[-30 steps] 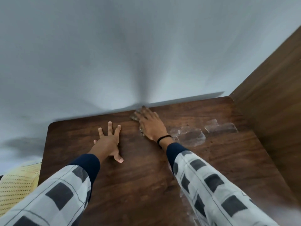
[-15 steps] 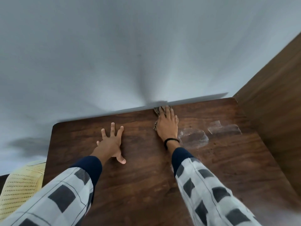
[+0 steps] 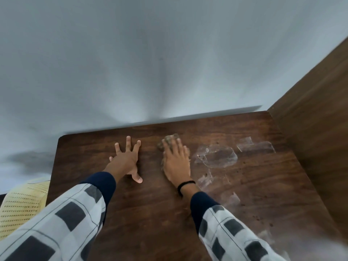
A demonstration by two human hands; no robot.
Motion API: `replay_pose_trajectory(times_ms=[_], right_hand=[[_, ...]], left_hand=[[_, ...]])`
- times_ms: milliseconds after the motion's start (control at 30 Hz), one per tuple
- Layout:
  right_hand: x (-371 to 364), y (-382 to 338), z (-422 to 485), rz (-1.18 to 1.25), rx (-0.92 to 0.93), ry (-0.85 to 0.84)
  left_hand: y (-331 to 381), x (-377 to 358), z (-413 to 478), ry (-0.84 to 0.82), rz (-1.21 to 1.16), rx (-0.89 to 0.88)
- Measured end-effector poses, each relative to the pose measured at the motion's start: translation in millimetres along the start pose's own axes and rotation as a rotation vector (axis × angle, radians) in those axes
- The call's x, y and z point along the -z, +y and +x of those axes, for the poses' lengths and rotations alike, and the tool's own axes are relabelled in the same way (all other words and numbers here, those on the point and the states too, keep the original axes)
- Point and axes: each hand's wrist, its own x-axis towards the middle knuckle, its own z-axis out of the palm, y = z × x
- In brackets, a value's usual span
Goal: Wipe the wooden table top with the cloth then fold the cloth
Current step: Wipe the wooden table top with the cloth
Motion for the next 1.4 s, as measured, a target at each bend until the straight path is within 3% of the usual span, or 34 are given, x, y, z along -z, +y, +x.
replay_pose_trajectory(times_ms=[67, 100, 267, 300, 467, 533, 667, 767, 867, 1033, 1133, 1233, 1300, 1400], right_hand=[[2, 10, 0, 0.001, 0.207, -0.049], [9, 17, 9, -0.017, 0.221, -0.064], [17, 15, 0, -0.01, -0.235, 0.043], [10, 2, -18, 0.0, -0.246, 0.069], [-1, -7, -32, -0.025, 0.087, 0.012], [13, 14, -13, -0.032, -0.03, -0.001], [15, 30, -32, 0.042, -0.434, 0.124], [-1, 5, -63, 0.019, -0.229, 0.072], [9, 19, -41, -0.03, 0.01, 0.019], [17, 21, -30, 0.017, -0.333, 0.081], [-2, -11, -61, 0.035, -0.158, 0.044], [6, 4, -44, -0.004, 0.022, 0.009], [18, 26, -29, -0.022, -0.073, -0.019], [20, 36, -49, 0.024, -0.369, 0.092]], left_hand=[[1, 1, 0, -0.002, 0.003, -0.001], [0, 0, -1, 0.001, 0.006, -0.004], [-1, -1, -4, 0.017, -0.002, -0.005], [0, 0, -5, 0.015, 0.004, -0.004], [3, 4, -10, -0.001, 0.004, -0.015], [1, 2, -12, 0.012, -0.002, -0.021], [0, 2, -12, 0.016, -0.009, -0.024], [0, 4, -7, 0.014, -0.001, -0.014], [0, 2, -6, 0.016, 0.023, -0.012], [-1, -1, -5, 0.029, 0.016, -0.005], [-2, 3, -4, 0.029, 0.012, 0.0], [-1, 2, -5, 0.018, 0.003, -0.011], [-3, -1, -5, 0.026, -0.012, -0.025], [-6, -2, -5, 0.031, -0.016, -0.033]])
